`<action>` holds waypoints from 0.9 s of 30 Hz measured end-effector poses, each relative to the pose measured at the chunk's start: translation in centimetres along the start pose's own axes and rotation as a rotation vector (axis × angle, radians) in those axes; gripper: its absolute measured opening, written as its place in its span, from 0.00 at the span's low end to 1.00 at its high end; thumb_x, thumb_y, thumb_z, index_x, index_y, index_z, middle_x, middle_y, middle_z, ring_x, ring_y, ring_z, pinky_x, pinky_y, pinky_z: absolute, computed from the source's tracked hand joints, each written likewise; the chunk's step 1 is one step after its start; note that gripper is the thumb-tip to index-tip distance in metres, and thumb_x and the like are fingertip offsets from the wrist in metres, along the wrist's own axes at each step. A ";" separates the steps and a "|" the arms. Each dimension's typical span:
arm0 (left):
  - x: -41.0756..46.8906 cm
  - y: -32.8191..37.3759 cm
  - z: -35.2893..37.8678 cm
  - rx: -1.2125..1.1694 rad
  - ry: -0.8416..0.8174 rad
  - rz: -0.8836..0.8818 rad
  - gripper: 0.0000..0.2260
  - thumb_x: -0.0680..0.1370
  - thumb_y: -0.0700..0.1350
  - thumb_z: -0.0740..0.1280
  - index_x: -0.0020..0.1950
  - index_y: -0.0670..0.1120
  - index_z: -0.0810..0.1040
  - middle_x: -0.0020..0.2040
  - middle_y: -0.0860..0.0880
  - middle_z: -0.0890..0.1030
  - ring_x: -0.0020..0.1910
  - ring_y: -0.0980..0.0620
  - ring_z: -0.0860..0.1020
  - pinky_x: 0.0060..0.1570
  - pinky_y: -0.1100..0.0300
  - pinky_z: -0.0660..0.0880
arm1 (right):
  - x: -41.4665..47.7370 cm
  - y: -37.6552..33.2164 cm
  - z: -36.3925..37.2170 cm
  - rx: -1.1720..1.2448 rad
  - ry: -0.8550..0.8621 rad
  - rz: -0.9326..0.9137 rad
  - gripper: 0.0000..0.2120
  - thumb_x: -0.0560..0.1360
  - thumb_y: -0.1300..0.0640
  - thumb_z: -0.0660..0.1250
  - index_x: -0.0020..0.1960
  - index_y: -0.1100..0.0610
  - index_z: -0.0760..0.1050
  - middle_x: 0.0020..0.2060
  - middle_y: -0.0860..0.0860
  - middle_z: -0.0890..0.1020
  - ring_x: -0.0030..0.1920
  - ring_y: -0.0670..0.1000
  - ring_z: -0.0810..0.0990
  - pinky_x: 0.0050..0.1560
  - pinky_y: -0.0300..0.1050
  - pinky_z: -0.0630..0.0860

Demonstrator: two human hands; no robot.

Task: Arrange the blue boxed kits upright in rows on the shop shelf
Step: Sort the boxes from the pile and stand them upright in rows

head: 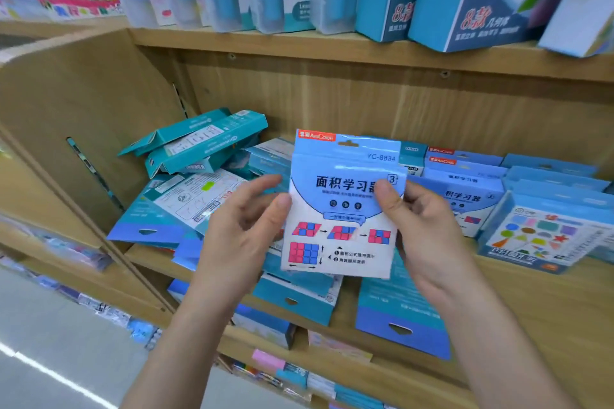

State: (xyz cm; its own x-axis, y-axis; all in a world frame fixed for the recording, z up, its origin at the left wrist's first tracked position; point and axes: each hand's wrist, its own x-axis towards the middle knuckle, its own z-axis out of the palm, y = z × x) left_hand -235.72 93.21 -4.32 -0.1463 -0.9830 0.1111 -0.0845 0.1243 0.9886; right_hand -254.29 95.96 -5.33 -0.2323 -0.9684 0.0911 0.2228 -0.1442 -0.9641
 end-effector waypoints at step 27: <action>1.2 -0.6 7.6 0.047 -0.621 0.067 0.12 0.73 0.41 0.70 0.55 0.50 0.80 0.48 0.51 0.85 0.49 0.56 0.81 0.44 0.66 0.77 | -3.7 -6.4 -11.4 -0.399 0.055 -0.071 0.25 0.59 0.61 0.74 0.56 0.52 0.75 0.43 0.51 0.86 0.41 0.48 0.84 0.40 0.37 0.79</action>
State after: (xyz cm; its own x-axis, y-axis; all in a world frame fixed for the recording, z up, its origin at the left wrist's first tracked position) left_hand -243.36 92.94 -5.54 -0.6968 -0.7128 0.0796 -0.0961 0.2028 0.9745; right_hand -265.63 102.83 -2.29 -0.2868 -0.9449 0.1582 -0.1779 -0.1097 -0.9779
